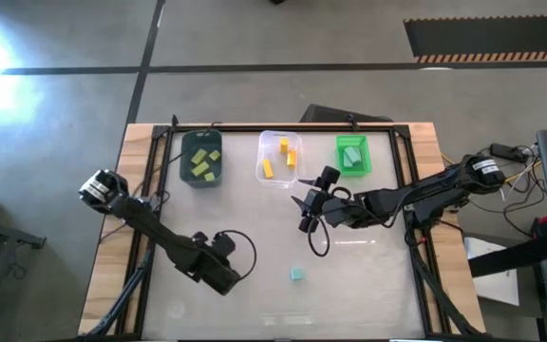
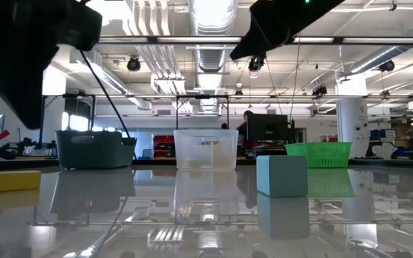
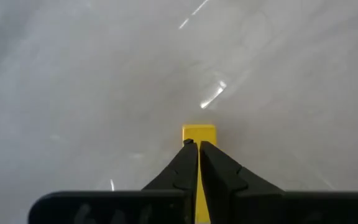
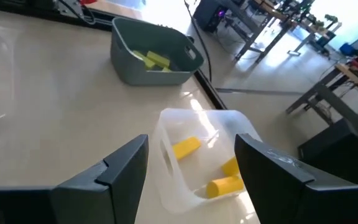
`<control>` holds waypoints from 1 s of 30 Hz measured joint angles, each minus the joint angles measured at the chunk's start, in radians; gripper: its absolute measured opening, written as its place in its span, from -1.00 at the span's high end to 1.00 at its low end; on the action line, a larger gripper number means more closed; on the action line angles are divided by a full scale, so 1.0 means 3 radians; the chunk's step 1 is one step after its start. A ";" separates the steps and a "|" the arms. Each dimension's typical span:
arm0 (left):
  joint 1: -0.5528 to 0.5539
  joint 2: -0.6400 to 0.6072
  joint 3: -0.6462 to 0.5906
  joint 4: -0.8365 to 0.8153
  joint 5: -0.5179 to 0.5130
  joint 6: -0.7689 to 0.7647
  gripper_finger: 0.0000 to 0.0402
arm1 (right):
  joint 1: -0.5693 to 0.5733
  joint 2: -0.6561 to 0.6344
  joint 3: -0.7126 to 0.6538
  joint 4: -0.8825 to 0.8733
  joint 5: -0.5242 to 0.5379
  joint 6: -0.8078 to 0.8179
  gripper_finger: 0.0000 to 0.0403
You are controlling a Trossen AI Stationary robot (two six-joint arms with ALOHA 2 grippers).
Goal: Sort & place blocks by color
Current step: Put the yellow block into the transparent bin
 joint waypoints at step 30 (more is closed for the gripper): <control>-0.0113 -0.0156 -0.0841 0.1060 0.0001 0.0181 -0.13 | 0.0609 -0.0068 -0.0048 -0.0183 -0.0003 0.0612 -0.14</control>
